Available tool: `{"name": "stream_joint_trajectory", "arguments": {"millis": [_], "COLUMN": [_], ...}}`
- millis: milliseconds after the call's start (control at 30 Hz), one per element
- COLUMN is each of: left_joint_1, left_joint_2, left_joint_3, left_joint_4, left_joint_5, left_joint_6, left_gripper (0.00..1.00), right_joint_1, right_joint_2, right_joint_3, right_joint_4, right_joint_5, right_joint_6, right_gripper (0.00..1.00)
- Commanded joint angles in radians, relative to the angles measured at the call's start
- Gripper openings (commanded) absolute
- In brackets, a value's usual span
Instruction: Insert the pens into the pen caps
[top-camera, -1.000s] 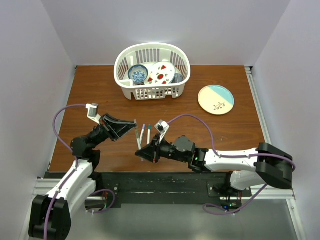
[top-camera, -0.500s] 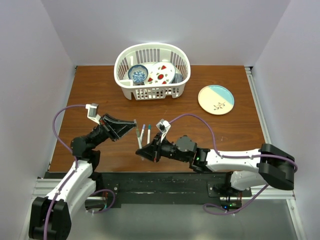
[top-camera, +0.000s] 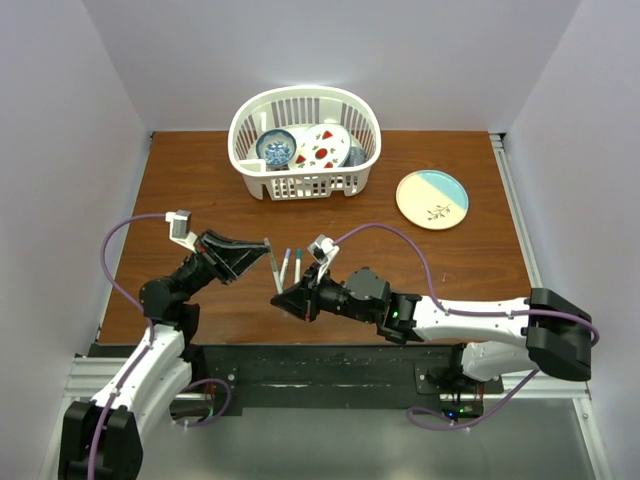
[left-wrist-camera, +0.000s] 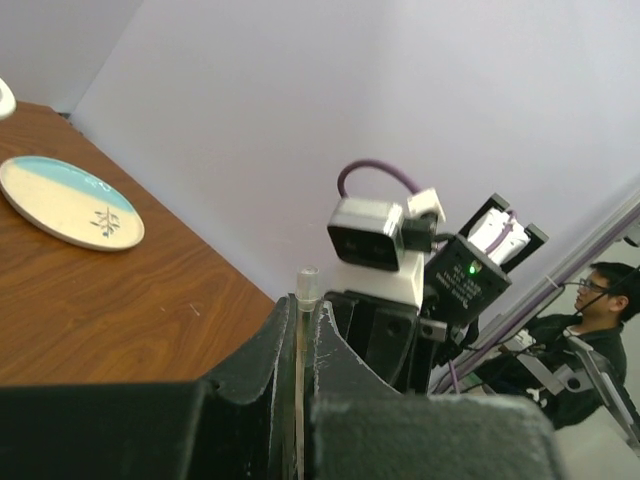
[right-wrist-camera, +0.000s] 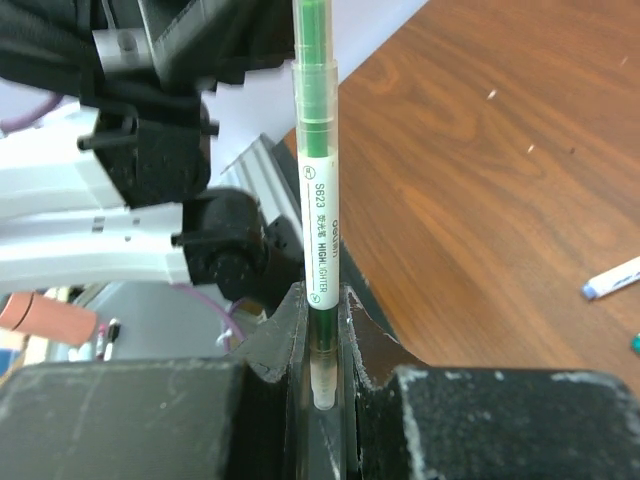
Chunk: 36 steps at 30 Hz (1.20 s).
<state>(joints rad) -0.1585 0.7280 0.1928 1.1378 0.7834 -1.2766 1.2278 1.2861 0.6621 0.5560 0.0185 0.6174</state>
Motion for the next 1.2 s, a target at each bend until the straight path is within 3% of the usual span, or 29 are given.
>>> {"name": "stream_joint_trajectory", "arguments": {"millis": [0,367,400,433,533,700,1167], "left_joint_1": [-0.013,-0.027,-0.027,-0.027,-0.027,-0.027,-0.027], "left_joint_2": [-0.012,-0.003,0.001,-0.001,-0.002,0.005,0.068], "left_joint_3": [-0.030,-0.021,-0.013,-0.001,0.034,0.102,0.218], "left_joint_4": [0.019,0.004,0.000,-0.001,-0.013,-0.099,-0.087], "left_joint_5": [0.039,0.060,0.072,0.077,0.079,0.076,0.146], "left_joint_6": [-0.006,0.036,0.040,0.039,0.049,0.114,0.128], "left_gripper": [0.00,0.00,0.06,0.23,0.48,0.63,0.68], "right_joint_1": [-0.004,-0.004,-0.004,-0.005,-0.004,-0.004,-0.004], "right_joint_2": [-0.028,-0.042,-0.048,-0.056,-0.074,-0.084,-0.080], "right_joint_3": [0.100,0.152,0.151,0.148,0.130,0.087,0.071], "right_joint_4": [0.030,0.009,0.005,0.004,-0.013,-0.002,-0.051], "right_joint_5": [0.087,0.112,0.106,0.083,0.029,-0.046,-0.100], "right_joint_6": [-0.059,-0.116,-0.128,-0.154,-0.165,-0.130,-0.099], "right_gripper": [0.00,0.00,0.00,0.00,0.00,0.00,0.00]}}
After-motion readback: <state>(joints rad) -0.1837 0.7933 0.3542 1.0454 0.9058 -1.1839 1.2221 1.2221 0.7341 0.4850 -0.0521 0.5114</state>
